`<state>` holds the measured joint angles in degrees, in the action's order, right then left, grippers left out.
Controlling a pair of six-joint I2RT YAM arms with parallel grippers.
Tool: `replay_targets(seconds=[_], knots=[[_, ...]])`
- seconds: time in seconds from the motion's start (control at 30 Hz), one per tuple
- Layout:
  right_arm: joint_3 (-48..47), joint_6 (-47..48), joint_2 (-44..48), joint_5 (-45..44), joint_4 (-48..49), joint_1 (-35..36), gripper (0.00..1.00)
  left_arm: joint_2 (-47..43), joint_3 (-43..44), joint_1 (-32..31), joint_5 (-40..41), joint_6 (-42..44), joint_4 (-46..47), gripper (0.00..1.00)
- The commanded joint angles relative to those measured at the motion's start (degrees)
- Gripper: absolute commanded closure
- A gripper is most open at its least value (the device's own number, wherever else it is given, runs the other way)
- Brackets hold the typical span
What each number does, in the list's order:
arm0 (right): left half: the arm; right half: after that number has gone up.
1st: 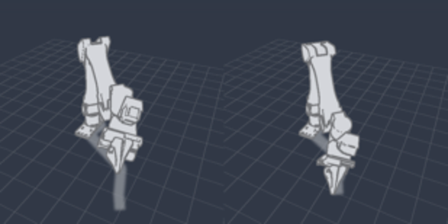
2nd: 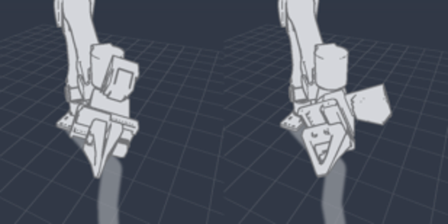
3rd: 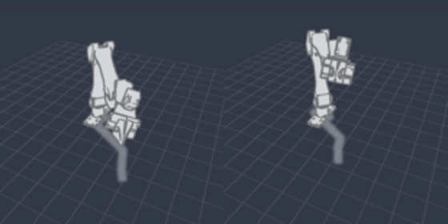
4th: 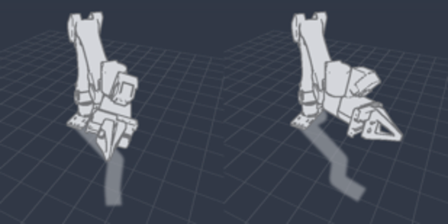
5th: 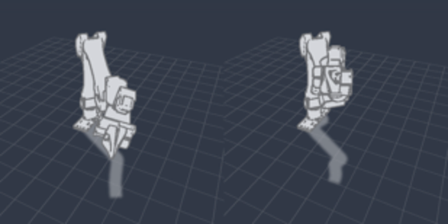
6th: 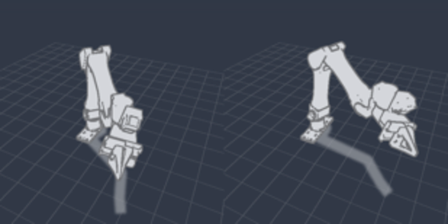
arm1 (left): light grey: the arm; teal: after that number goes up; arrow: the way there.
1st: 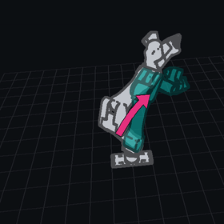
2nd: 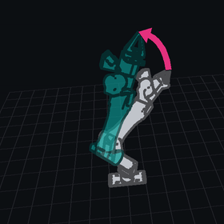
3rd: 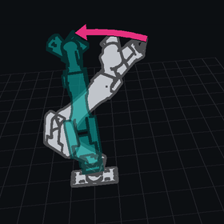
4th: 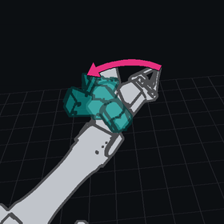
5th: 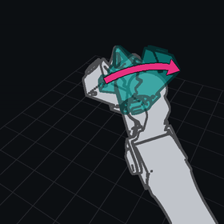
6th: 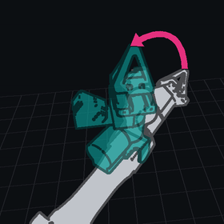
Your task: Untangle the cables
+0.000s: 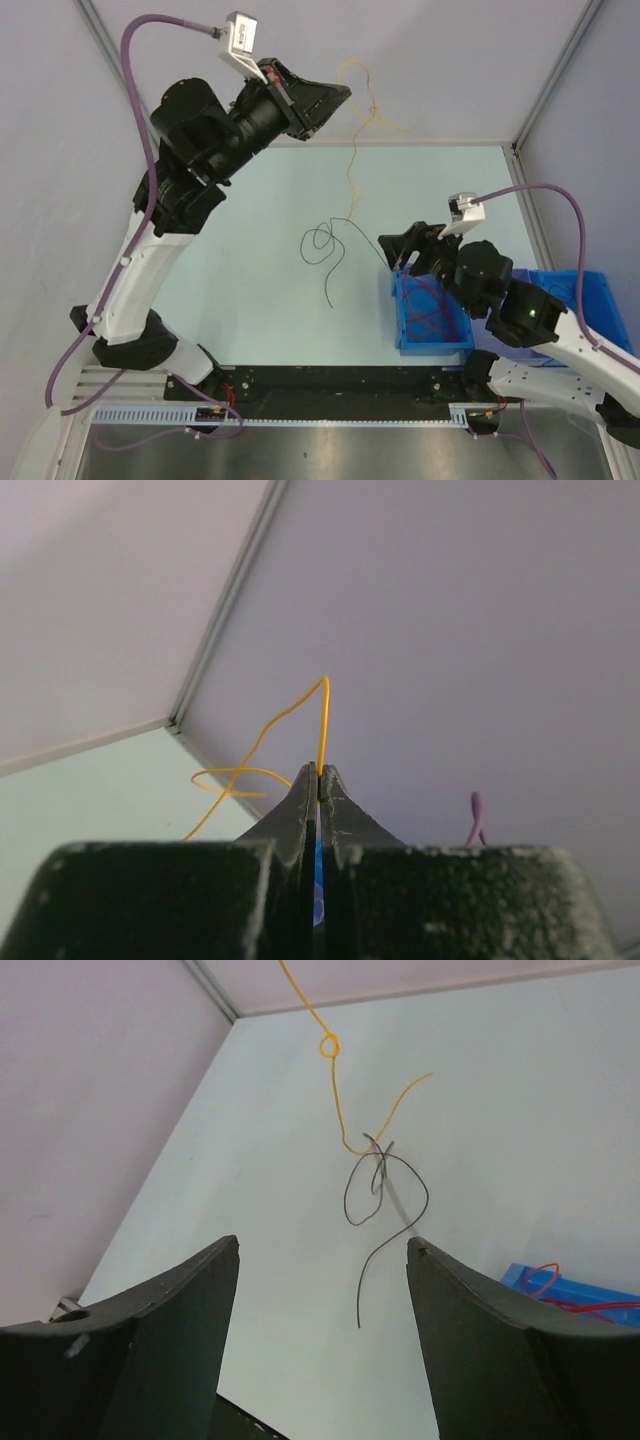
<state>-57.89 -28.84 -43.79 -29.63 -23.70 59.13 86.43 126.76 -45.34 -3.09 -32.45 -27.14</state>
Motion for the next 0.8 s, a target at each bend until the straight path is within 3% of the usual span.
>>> replay_targets(seconds=[0.0,0.17,0.5,0.77], knots=[[-2.6,0.2,2.5,-2.4,0.2,0.3,0.26,1.4,5.0,0.0,-8.0,2.0,4.0,1.00],[-2.7,1.4,2.8,-0.5,1.1,0.3,0.25,1.9,9.9,0.3,-11.7,4.8,7.1,0.99],[-2.7,5.5,4.2,4.8,5.8,0.3,0.24,-4.6,-5.7,0.4,-11.1,4.2,10.0,1.00],[-2.7,8.9,6.0,7.8,8.6,0.3,0.24,-7.4,-13.1,0.4,-12.0,2.7,12.2,1.00]])
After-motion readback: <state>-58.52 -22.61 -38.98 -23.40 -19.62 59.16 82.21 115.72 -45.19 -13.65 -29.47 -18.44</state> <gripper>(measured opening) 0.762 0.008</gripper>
